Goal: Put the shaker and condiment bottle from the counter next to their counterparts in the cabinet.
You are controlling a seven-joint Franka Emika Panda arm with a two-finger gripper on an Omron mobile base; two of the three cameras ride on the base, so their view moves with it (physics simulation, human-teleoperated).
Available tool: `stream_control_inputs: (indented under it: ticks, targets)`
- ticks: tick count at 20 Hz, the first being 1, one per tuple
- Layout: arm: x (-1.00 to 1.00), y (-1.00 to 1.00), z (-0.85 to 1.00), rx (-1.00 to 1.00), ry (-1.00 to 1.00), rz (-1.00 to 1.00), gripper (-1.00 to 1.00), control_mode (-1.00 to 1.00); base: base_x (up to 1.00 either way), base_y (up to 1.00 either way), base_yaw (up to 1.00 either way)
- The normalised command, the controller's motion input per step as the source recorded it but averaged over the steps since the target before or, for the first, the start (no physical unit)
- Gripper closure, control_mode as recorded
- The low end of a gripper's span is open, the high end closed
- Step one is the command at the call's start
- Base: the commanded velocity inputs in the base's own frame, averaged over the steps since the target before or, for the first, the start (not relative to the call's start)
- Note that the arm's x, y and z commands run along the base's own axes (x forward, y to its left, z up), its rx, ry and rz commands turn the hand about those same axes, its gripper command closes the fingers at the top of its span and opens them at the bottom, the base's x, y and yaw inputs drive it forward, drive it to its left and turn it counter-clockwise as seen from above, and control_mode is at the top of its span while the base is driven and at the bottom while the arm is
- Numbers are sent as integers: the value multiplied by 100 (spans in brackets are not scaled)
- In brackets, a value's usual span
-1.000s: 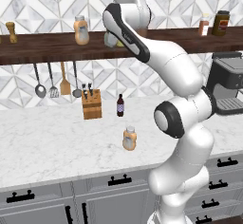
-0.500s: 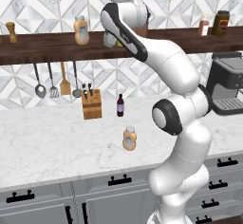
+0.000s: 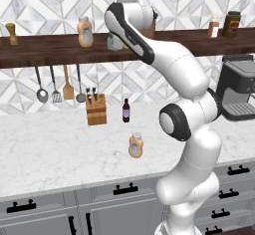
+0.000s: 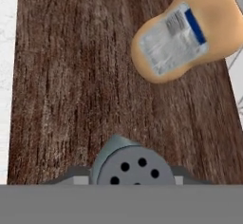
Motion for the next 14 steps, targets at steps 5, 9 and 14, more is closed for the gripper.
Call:
stream_control_inputs:
  ticks: [5, 9, 14]
  targets:
    - [0, 32, -48, -9, 5, 6, -100, -100, 0, 0, 0]
    - [9, 10, -37, -2, 7, 3, -100, -100, 0, 0, 0]
    - [4, 0, -14, 0, 1, 2, -100, -100, 0, 0, 0]
